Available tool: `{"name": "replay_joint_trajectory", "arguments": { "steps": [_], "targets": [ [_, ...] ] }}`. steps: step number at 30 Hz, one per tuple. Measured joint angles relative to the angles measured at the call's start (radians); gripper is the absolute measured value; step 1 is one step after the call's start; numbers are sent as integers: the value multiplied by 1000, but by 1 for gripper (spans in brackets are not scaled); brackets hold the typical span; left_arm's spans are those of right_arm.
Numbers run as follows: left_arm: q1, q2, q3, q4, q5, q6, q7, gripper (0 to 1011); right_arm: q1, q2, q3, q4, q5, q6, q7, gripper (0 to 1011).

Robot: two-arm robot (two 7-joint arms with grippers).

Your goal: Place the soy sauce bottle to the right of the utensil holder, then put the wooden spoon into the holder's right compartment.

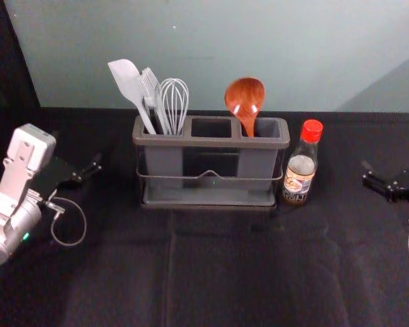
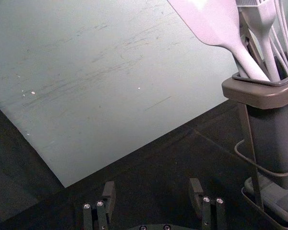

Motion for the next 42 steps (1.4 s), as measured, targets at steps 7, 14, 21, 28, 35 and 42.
{"name": "replay_joint_trajectory", "arguments": {
  "steps": [7, 14, 21, 28, 35, 42],
  "targets": [
    [0, 0, 0, 0, 0, 0, 0, 1005, 154, -26, -54, 167, -10, -59, 7, 1002],
    [0, 0, 0, 0, 0, 0, 0, 1005, 284, -80, -96, 333, -16, -201, -32, 1000],
    [0, 0, 0, 0, 0, 0, 0, 1005, 323, -114, -113, 410, -24, -265, -68, 1002],
    [0, 0, 0, 0, 0, 0, 0, 1005, 327, -119, -123, 452, -32, -263, -70, 1002],
    [0, 0, 0, 0, 0, 0, 0, 1005, 320, -118, -124, 475, -33, -261, -70, 1002],
    [0, 0, 0, 0, 0, 0, 0, 1005, 318, -116, -125, 479, -36, -263, -69, 1002]
  ]
}}
